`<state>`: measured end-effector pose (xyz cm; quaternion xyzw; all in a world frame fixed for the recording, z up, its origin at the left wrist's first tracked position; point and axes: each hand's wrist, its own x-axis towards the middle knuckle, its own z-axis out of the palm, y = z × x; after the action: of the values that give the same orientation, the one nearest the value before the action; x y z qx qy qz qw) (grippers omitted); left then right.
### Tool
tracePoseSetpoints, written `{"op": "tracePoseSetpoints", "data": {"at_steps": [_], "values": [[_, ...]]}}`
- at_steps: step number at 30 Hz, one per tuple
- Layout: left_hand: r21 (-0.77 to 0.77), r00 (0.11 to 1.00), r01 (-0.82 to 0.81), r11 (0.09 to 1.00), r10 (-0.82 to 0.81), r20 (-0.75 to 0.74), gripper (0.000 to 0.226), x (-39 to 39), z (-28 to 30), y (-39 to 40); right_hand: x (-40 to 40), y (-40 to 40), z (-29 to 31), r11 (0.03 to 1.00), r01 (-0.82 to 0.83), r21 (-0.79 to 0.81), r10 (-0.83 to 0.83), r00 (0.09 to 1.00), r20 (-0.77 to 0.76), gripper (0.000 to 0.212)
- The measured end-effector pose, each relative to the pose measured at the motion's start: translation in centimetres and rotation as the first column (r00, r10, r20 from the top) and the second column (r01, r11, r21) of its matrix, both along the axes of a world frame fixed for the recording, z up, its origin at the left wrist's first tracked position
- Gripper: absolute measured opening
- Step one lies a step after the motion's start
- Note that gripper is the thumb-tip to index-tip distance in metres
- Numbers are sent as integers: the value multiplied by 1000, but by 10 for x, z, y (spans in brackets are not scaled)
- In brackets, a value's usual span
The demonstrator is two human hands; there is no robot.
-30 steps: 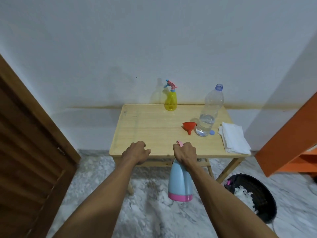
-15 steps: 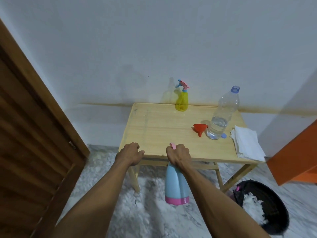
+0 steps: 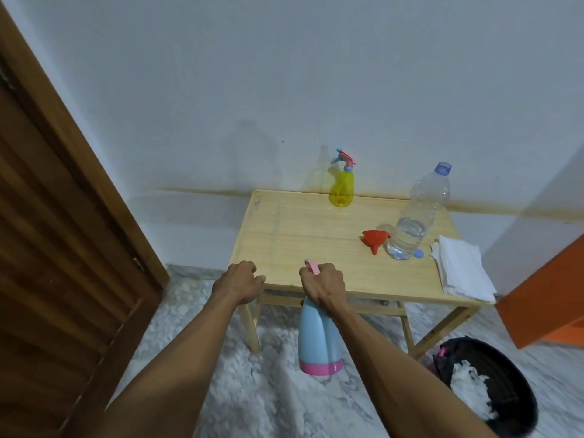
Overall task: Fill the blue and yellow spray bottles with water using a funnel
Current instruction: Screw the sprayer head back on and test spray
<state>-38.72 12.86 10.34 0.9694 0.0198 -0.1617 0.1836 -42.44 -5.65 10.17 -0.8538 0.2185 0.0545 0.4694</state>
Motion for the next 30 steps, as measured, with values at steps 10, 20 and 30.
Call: {"op": "tracePoseSetpoints", "data": {"at_steps": [10,20,30], "values": [[-213,993,88,973,-71,91,47,8,8,-38,-1,-33,39,982,112,153,-152,948,281,38],[-642,955,296,708,-229,188,82,22,52,-92,26,-65,103,963,94,254,-230,779,583,27],[-751,941,337,568,-236,244,74,91,33,-98,111,-58,95,925,-168,340,-73,800,595,25]]}}
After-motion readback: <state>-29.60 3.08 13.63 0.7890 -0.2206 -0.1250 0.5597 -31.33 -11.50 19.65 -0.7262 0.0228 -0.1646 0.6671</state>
